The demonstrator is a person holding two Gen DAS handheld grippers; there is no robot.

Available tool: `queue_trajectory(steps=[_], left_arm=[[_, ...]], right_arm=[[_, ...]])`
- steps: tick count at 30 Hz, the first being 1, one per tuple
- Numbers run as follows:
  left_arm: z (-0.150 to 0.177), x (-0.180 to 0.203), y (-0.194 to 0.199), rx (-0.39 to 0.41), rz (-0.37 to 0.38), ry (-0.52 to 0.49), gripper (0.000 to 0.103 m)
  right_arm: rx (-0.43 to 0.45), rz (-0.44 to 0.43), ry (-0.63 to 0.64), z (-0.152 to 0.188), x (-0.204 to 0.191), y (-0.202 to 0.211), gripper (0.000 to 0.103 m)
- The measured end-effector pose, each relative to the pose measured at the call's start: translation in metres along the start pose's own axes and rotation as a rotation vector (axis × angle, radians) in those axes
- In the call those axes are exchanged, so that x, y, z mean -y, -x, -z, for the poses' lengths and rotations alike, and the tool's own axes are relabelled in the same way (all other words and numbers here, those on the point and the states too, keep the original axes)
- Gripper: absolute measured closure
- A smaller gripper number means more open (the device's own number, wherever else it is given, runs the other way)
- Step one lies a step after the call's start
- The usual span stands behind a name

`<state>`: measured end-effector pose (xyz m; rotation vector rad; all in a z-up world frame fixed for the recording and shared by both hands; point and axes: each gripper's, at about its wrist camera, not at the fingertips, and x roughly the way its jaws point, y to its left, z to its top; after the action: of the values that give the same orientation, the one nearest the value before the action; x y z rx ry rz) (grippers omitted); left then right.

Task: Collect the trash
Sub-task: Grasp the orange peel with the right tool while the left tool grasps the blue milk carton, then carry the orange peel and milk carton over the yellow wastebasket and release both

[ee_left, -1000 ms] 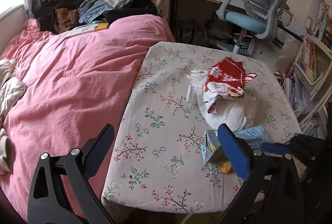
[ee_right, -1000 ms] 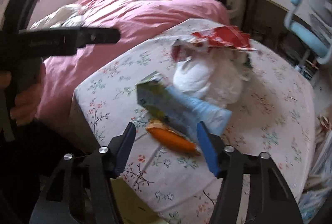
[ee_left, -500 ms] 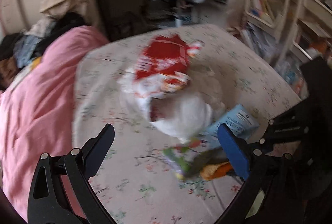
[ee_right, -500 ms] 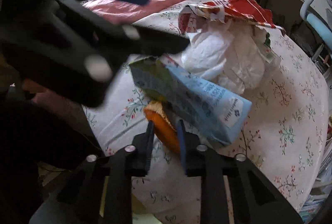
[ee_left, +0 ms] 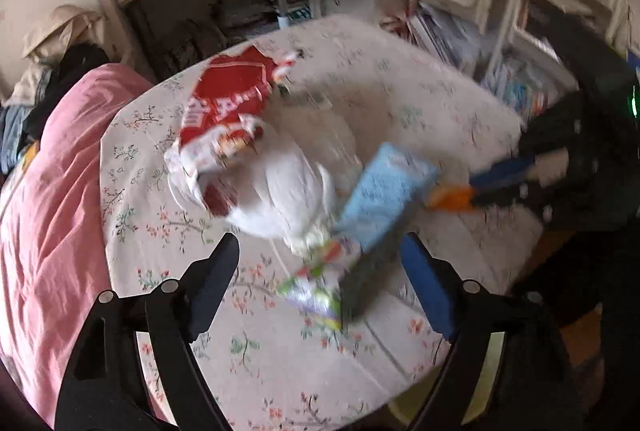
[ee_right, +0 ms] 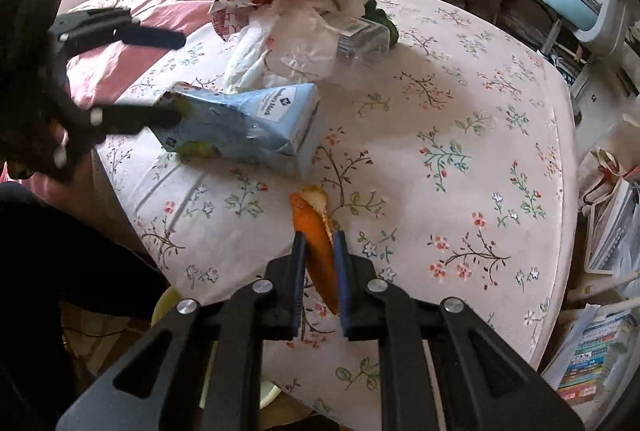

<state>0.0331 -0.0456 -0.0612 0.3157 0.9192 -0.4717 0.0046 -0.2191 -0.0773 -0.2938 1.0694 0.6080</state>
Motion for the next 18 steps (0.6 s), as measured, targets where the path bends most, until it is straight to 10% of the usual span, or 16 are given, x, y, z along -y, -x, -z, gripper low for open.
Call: queue_trajectory(steps=[9,12,18], left_arm=[[-0.009,0.043,-0.037,-0.138,0.073,-0.135,0.033],[-0.012,0.041,-0.045,-0.154,0.033,-0.100,0.062],[-0.002,0.021,-0.028,-0.121,0.042,0.007,0.071]], right_arm=[[0.004,0.005,0.011,0.000,-0.001,-0.005,0.086],[0.004,0.005,0.019,0.000,-0.003,-0.005,0.086],[-0.003,0.000,0.020,0.001,-0.005,-0.003,0.083]])
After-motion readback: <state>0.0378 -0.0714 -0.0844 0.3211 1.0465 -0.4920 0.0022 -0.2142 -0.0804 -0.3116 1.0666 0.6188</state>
